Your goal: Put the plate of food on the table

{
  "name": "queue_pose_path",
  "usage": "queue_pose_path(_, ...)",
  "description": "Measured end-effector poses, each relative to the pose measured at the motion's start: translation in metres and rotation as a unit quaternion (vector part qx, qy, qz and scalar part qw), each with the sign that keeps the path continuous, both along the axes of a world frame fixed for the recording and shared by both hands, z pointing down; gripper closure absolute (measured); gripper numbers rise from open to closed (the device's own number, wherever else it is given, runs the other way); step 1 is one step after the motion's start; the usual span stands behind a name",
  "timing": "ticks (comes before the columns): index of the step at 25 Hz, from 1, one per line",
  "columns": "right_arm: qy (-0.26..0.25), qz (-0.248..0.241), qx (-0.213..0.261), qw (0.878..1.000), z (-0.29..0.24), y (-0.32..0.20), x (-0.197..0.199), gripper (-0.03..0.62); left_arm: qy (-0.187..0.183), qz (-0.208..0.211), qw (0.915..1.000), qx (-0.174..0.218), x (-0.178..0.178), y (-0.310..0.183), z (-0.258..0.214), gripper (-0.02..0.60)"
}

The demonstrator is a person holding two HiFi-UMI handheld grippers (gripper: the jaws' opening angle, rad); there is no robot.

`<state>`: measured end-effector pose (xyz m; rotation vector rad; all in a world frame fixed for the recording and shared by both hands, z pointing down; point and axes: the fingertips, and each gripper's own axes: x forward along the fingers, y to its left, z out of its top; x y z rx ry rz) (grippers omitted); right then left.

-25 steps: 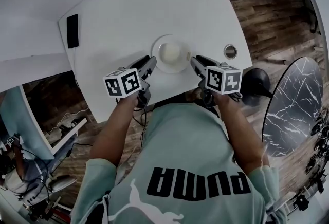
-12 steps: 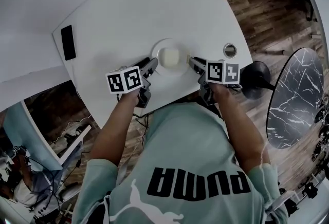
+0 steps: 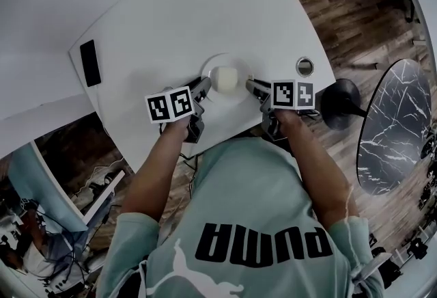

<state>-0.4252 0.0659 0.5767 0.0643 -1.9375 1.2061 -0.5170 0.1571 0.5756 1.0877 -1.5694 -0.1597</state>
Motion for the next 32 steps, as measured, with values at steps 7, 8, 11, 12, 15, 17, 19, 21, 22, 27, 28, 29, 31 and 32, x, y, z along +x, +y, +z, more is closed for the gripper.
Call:
queue_pose_path(7,0.002,0.024,-0.015,1.000,0.003,0.000,0.004,0.549,-0.008,-0.019,0.9997,-0.016,-0.001,0.005,0.002,0.526)
queue_pose_path(8,0.001,0.026,-0.016,1.000,0.002,0.000,0.006,0.551,-0.009,-0.020,0.9996,-0.015,0.001,0.005,0.001,0.528)
queue_pose_path(11,-0.007,0.035,-0.018,0.999,-0.005,-0.003,0.010,0.553,-0.007,-0.031,0.9995,-0.006,0.006,0.004,-0.007,0.531)
queue_pose_path(12,-0.011,0.038,-0.018,0.999,-0.008,-0.005,0.011,0.554,-0.006,-0.034,0.9994,-0.003,0.008,0.004,-0.010,0.531)
queue_pose_path(15,-0.021,0.050,-0.015,0.998,-0.018,-0.010,0.016,0.556,-0.008,-0.036,0.9993,0.006,0.013,-0.002,-0.019,0.531)
queue_pose_path(17,-0.029,0.061,-0.016,0.998,-0.025,-0.015,0.023,0.556,-0.014,-0.029,0.9994,0.011,0.017,-0.009,-0.025,0.531)
queue_pose_path(19,-0.036,0.074,-0.017,0.996,-0.031,-0.021,0.032,0.556,-0.019,-0.017,0.9995,0.016,0.024,-0.017,-0.031,0.531)
queue_pose_path(21,-0.041,0.087,-0.017,0.995,-0.037,-0.027,0.042,0.557,-0.021,-0.006,0.9996,0.020,0.031,-0.025,-0.037,0.531)
queue_pose_path(22,-0.044,0.094,-0.017,0.994,-0.040,-0.029,0.047,0.557,-0.023,-0.001,0.9995,0.021,0.035,-0.029,-0.039,0.531)
queue_pose_path(27,-0.057,0.126,-0.012,0.990,-0.052,-0.044,0.072,0.560,-0.025,0.021,0.9990,0.031,0.055,-0.050,-0.049,0.531)
queue_pose_path(28,-0.060,0.133,-0.010,0.989,-0.054,-0.048,0.078,0.560,-0.024,0.028,0.9988,0.034,0.060,-0.054,-0.051,0.531)
queue_pose_path(29,-0.063,0.140,-0.008,0.988,-0.056,-0.052,0.085,0.560,-0.024,0.035,0.9985,0.036,0.066,-0.059,-0.052,0.531)
queue_pose_path(31,-0.068,0.156,-0.005,0.985,-0.059,-0.059,0.097,0.560,-0.025,0.050,0.9976,0.040,0.076,-0.069,-0.054,0.531)
queue_pose_path(32,-0.070,0.164,-0.004,0.984,-0.060,-0.062,0.104,0.560,-0.025,0.057,0.9971,0.042,0.081,-0.074,-0.056,0.531)
